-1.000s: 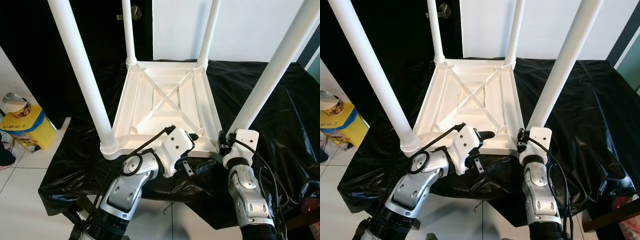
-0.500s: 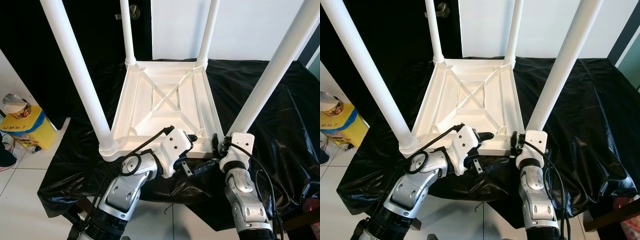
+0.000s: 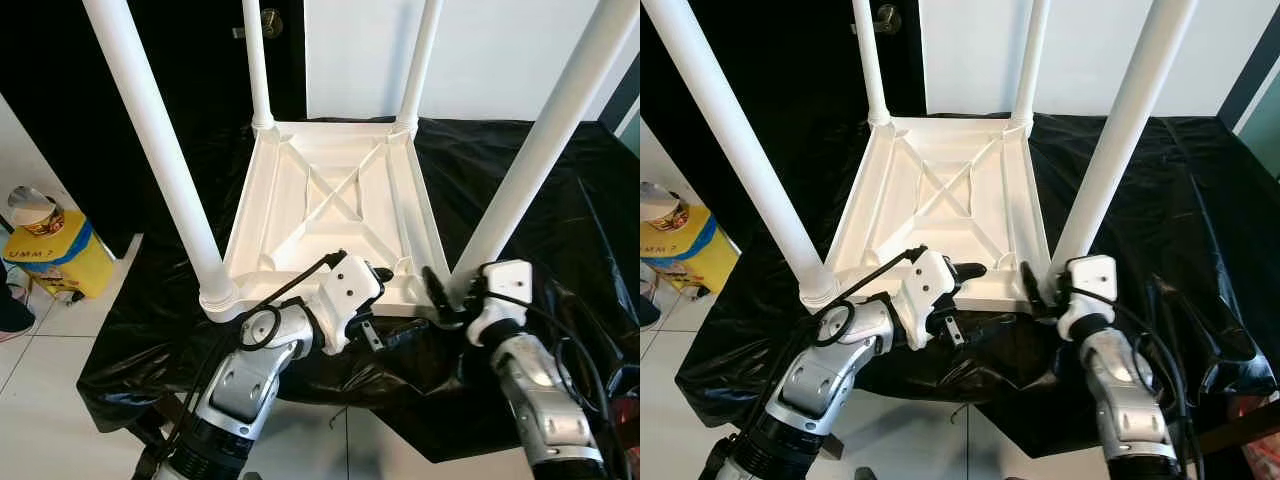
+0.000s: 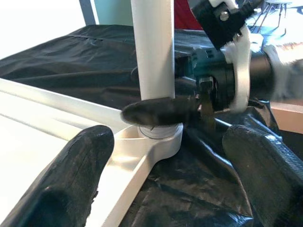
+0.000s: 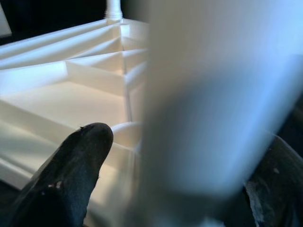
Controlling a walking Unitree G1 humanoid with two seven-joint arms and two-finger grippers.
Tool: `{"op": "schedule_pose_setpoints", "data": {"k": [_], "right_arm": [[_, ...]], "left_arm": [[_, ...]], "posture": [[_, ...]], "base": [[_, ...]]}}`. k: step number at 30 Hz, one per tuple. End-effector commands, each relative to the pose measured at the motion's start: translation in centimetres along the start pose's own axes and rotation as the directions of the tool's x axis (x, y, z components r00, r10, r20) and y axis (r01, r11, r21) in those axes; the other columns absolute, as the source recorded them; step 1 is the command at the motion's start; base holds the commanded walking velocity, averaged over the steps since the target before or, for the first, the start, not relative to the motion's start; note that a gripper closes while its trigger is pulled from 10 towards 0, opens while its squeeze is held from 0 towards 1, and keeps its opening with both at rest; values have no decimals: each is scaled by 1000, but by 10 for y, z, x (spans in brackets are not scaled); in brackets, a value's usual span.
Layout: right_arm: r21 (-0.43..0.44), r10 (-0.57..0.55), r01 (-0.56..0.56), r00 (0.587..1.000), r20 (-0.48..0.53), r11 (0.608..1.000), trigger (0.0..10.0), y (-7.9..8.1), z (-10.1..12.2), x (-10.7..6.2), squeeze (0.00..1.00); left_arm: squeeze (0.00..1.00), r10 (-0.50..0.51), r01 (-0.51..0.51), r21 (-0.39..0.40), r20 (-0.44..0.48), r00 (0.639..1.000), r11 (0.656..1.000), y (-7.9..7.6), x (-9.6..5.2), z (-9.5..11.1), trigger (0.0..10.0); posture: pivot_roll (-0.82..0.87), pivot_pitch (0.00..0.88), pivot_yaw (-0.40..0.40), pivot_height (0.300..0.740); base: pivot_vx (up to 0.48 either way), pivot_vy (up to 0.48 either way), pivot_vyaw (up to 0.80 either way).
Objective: Building children table
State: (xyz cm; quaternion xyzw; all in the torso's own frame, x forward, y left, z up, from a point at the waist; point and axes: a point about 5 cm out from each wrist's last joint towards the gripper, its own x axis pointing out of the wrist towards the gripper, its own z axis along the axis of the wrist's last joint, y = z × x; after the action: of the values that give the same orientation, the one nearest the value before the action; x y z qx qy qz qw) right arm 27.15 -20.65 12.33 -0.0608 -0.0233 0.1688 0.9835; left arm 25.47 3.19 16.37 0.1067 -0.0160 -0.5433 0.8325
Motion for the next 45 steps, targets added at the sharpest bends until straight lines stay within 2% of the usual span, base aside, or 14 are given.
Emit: {"op": "schedule_pose_setpoints", "data": {"k": [1,6,10,11,12,13,14,20,21,22,31,39,42,45], "right_arm": [[17,59,-59,998,-10,998,10000,-2,-1,2,0],[-25,146,-148,987,-60,989,10000,-7,-5,13,0],[-32,163,-165,984,-69,986,10000,-7,-6,15,0],[-34,182,-185,980,-77,982,2588,-5,-8,17,0],[-34,182,-185,980,-77,982,2588,-5,-8,17,0],[-35,200,-203,977,-80,979,235,-4,-9,17,0],[-31,216,-219,973,-85,975,0,-3,-10,17,0],[-11,249,-251,963,-102,968,0,-4,-15,14,0],[-11,242,-244,964,-109,970,8863,-7,-17,13,0],[-2,233,-235,966,-114,972,10000,-9,-19,13,0],[11,223,-223,967,-121,975,10000,-11,-21,12,0],[27,148,-146,980,-135,989,10000,-10,-28,9,0],[15,56,-55,988,-146,998,10000,-12,-31,10,0],[-5,9,-10,987,-160,1000,10000,-14,-33,10,0]], "left_arm": [[0,17,-17,-2,1,1000,1000,1,-1,2,10000],[0,21,-21,-3,-3,1000,1000,2,-2,2,10000],[0,22,-22,-3,-4,1000,1000,2,-2,2,10000],[0,24,-24,-3,-3,1000,1000,3,-2,2,10000],[0,24,-24,-3,-3,1000,1000,3,-2,2,10000],[0,27,-27,-3,-3,1000,1000,3,-2,3,10000],[0,31,-31,-4,-3,1000,1000,3,-3,3,10000],[0,37,-37,-9,-5,999,999,2,-4,2,10000],[0,38,-39,-11,-6,999,999,2,-4,2,10000],[0,39,-39,-12,-7,999,999,1,-4,2,10000],[0,37,-37,-13,-7,999,999,1,-4,2,10000],[0,29,-29,-16,-7,1000,999,0,-2,1,10000],[0,24,-24,-15,-6,1000,1000,-1,-1,1,10000],[0,22,-22,-15,-5,1000,1000,-1,-1,1,10000]], "posture": [[-79,0,-13,740],[-71,0,-12,740],[-71,0,-12,740],[-60,0,-20,740],[-60,0,-20,740],[-60,0,-20,740],[-54,0,-25,740],[-50,2,-29,740],[-51,1,-28,740],[-52,2,-29,740],[-57,2,-28,740],[-64,0,-34,740],[-70,0,-34,740],[-78,0,-30,740]], "base": [[0,0,0],[0,0,0],[0,0,0],[0,0,0],[0,0,0],[0,0,0],[0,0,0],[0,0,0],[0,0,0],[0,0,0],[0,0,0],[0,0,0],[0,0,0],[0,0,0]]}}
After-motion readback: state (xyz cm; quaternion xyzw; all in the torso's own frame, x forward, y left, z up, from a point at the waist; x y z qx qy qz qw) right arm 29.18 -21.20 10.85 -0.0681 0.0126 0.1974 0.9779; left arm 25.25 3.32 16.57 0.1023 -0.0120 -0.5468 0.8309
